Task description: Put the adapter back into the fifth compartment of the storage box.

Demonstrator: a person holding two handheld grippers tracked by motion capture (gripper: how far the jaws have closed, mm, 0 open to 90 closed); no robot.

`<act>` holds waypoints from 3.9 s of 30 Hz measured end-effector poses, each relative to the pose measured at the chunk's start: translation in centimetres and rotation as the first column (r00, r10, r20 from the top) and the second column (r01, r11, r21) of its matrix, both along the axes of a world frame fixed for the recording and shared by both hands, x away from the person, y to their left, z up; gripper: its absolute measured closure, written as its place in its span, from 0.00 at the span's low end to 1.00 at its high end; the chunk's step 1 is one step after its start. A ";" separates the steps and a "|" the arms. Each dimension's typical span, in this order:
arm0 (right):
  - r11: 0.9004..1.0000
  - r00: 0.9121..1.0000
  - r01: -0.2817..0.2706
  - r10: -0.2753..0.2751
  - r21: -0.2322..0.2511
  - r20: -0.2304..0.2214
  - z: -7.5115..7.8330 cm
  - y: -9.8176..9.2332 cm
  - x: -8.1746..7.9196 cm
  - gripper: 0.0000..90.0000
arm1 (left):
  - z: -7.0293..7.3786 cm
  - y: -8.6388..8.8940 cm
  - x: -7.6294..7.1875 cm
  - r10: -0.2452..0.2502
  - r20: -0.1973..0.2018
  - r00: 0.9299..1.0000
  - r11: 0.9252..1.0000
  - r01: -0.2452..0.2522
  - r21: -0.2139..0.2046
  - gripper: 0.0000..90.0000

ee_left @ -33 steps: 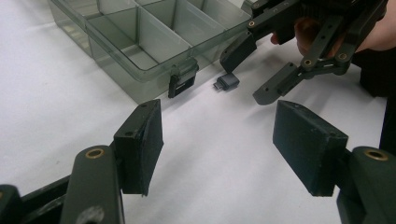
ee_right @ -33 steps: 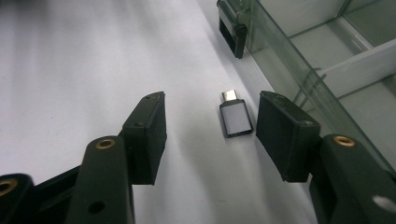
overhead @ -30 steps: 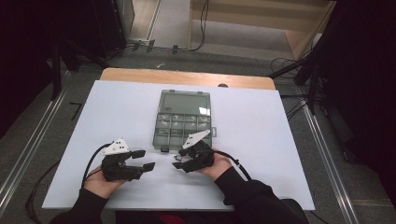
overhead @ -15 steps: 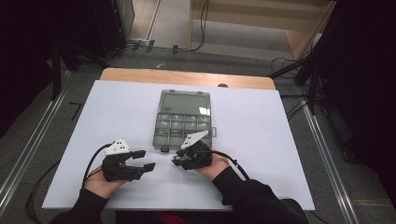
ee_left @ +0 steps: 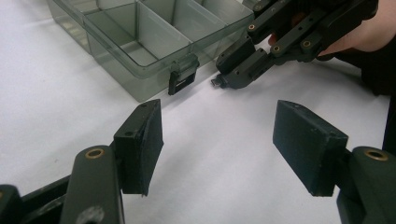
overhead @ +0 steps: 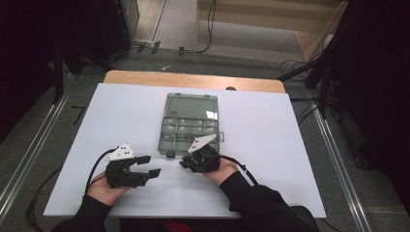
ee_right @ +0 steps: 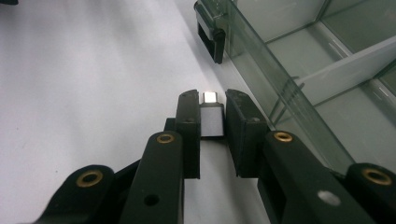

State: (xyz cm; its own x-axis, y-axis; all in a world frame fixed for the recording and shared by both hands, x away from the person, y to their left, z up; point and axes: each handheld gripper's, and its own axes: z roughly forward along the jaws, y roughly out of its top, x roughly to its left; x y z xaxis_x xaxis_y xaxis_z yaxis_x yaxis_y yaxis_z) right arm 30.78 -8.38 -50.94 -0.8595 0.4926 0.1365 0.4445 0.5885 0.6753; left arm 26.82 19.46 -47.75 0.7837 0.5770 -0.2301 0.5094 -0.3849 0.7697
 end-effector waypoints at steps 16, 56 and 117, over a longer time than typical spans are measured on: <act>0.998 1.000 -0.007 0.008 0.060 -0.018 1.2 -0.5 -0.1 0.83 | 0.0 0.2 0.0 0.008 0.001 1.000 1.000 -0.008 -0.001 0.37; 0.985 0.999 -0.014 0.022 0.172 -0.045 4.6 0.1 1.3 0.83 | -0.4 1.3 -1.1 0.053 0.007 0.999 0.999 -0.053 0.004 0.37; 0.981 0.992 0.111 -0.099 0.162 -0.082 5.1 3.7 6.1 0.82 | -0.3 1.4 -1.1 0.060 0.018 0.998 0.998 -0.060 0.001 0.37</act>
State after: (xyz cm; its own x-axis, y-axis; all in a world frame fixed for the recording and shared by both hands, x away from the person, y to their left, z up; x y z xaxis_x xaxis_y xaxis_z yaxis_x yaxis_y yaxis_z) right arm 36.90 -4.69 -45.81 -0.7887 0.5450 0.2845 0.5500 0.4187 0.7226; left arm 25.67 20.86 -48.09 0.7518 0.6231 -0.2156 0.5175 -0.3551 0.7785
